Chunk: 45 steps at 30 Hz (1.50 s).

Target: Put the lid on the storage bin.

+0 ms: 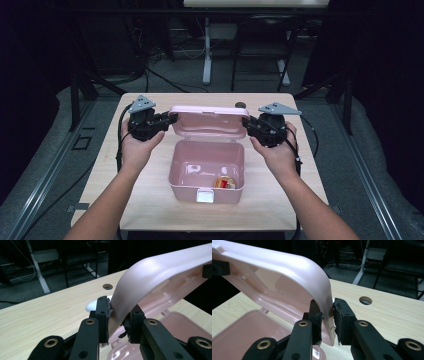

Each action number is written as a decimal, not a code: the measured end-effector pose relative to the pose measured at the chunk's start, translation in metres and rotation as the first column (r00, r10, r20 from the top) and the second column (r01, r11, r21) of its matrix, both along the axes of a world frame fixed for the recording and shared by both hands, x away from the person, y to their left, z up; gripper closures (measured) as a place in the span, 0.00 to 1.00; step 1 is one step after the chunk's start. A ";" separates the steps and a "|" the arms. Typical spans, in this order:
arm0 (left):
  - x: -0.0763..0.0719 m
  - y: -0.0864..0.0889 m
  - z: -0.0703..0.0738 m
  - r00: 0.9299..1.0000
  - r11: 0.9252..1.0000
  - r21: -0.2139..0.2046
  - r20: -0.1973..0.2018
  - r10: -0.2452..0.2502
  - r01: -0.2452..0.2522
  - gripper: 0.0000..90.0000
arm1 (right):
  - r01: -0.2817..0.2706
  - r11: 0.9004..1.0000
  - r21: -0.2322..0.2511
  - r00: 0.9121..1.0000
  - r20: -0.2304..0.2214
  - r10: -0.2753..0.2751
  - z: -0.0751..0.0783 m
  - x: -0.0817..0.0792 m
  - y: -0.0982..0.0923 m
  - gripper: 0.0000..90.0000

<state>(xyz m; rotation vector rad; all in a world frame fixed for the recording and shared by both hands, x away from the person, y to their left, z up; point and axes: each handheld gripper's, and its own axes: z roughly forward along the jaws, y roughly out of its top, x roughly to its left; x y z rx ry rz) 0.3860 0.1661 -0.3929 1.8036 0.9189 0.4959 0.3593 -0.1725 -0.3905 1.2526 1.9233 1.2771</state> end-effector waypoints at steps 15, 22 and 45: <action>-0.022 0.007 -0.003 0.999 0.999 0.001 -0.001 -0.037 0.037 0.82 | -0.039 0.999 -0.003 0.999 -0.004 0.039 -0.003 -0.011 -0.003 0.82; -0.030 0.011 -0.006 0.999 0.999 -0.011 -0.002 -0.047 0.047 0.81 | -0.052 0.999 0.012 0.999 -0.006 0.052 -0.006 -0.017 -0.002 0.80; -0.058 0.016 -0.012 0.995 0.996 0.013 -0.048 -0.085 0.085 0.77 | -0.110 0.994 -0.005 0.993 -0.048 0.109 -0.016 -0.043 -0.005 0.74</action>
